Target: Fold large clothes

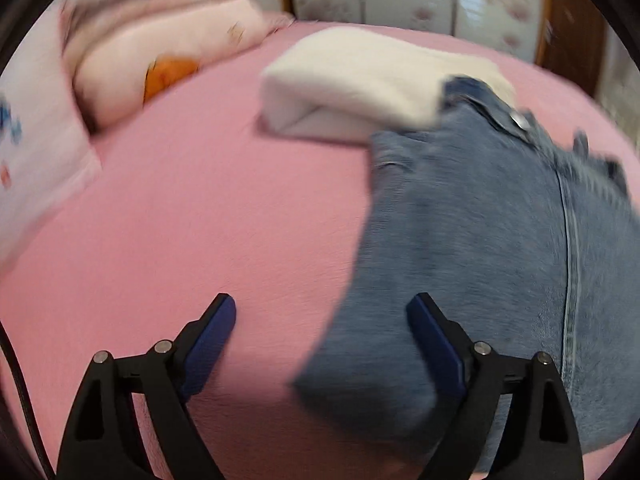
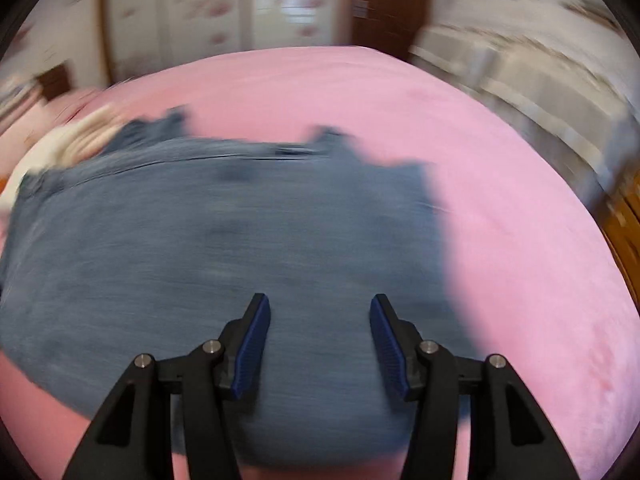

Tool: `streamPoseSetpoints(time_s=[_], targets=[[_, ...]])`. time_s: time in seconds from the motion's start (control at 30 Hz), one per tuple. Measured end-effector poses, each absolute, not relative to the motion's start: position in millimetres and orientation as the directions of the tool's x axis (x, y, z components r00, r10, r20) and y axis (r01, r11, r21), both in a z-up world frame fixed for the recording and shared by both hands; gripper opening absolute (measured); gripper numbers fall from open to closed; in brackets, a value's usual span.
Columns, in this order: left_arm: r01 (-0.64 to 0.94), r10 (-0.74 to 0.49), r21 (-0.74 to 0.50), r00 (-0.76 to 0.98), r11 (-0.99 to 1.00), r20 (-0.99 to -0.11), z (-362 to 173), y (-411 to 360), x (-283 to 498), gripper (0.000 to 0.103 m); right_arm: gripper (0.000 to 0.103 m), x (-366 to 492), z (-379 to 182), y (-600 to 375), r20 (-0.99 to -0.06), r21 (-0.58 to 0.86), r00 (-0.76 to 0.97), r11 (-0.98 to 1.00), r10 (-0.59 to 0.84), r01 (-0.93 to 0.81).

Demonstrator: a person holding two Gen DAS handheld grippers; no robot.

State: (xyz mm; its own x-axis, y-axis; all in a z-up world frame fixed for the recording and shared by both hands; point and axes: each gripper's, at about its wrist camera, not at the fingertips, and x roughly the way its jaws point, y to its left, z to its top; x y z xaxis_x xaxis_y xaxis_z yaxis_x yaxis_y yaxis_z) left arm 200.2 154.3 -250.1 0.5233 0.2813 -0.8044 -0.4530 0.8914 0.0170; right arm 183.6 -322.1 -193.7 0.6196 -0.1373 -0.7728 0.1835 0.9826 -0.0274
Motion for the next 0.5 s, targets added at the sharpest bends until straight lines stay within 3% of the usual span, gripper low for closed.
streamPoseSetpoints(time_s=[0.03, 0.07, 0.17, 0.5], targets=[[-0.456, 0.256, -0.019, 0.532, 0.89, -0.807, -252, 161, 196, 0.089, 0.023, 179, -197, -336, -0.78, -0.017, 0.61, 0.98, -0.137, 0.198], [-0.453, 0.252, -0.024, 0.538, 0.891, -0.804, -252, 162, 194, 0.089, 0.022, 177, -198, -344, -0.784, -0.015, 0.603, 0.976, -0.145, 0.215], [-0.455, 0.298, 0.029, 0.534, 0.89, -0.791, -252, 154, 195, 0.089, 0.032, 171, -198, -357, -0.791, 0.031, 0.598, 0.967, -0.13, 0.251], [-0.434, 0.339, 0.112, 0.49, 0.894, -0.803, -230, 139, 193, 0.089, 0.034, 170, -182, -357, -0.802, 0.061, 0.582, 0.952, -0.132, 0.301]])
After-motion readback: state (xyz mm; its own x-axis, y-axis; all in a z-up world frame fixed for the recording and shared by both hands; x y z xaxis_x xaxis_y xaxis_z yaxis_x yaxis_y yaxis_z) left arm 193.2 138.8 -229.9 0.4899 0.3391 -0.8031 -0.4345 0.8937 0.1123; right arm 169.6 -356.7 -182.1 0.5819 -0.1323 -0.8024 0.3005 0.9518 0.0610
